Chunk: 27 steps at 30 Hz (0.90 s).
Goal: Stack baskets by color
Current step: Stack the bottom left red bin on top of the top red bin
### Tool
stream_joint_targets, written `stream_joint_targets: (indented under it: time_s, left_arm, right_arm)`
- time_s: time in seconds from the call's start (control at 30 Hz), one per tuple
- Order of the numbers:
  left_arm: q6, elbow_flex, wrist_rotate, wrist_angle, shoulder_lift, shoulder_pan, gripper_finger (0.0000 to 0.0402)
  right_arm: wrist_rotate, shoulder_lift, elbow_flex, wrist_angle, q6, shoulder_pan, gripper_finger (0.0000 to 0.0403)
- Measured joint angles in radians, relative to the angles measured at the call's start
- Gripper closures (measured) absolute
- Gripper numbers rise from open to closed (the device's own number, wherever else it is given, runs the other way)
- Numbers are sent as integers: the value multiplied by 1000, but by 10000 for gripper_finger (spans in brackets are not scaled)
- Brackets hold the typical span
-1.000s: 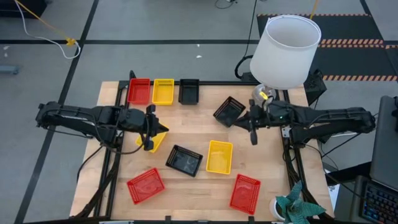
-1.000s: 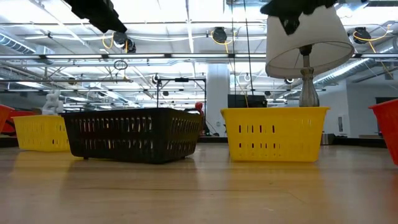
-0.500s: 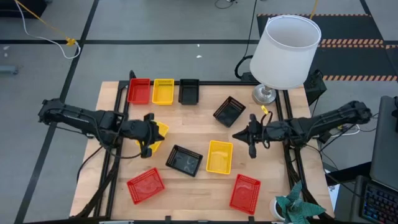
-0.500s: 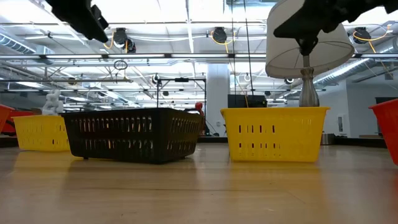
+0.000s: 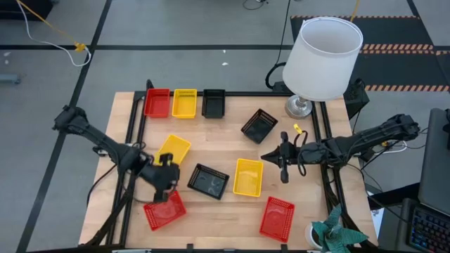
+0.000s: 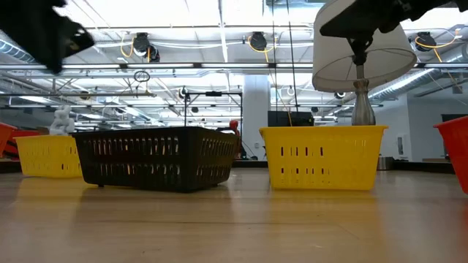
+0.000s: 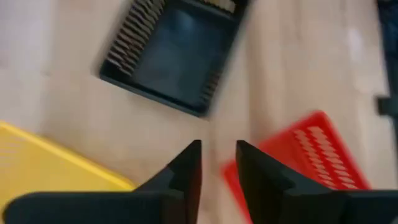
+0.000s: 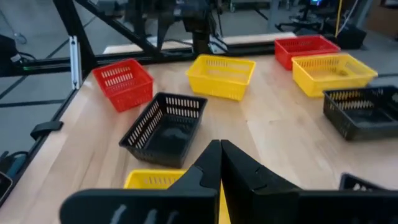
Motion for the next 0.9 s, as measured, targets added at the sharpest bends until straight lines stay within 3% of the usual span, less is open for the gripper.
stream_joint_targets:
  time_s: [0.2, 0.4, 0.67, 0.77, 0.9]
  left_arm:
    - [-201, 50, 16, 8, 95, -150, 273]
    - [-369, 238, 20, -106, 255, -255, 273]
    - [-661, 450, 72, -172, 477, -321, 272]
    - [-785, 484, 112, -176, 542, -334, 272]
    - [-836, 506, 141, -185, 606, -355, 272]
  right_arm:
    - [0, 20, 0, 28, -35, 0, 403]
    - [-3, 48, 0, 61, -42, 0, 403]
    - [-4, 54, 0, 68, -84, 0, 403]
    - [-4, 54, 0, 74, -100, 0, 403]
    - [-4, 54, 0, 95, -142, 0, 403]
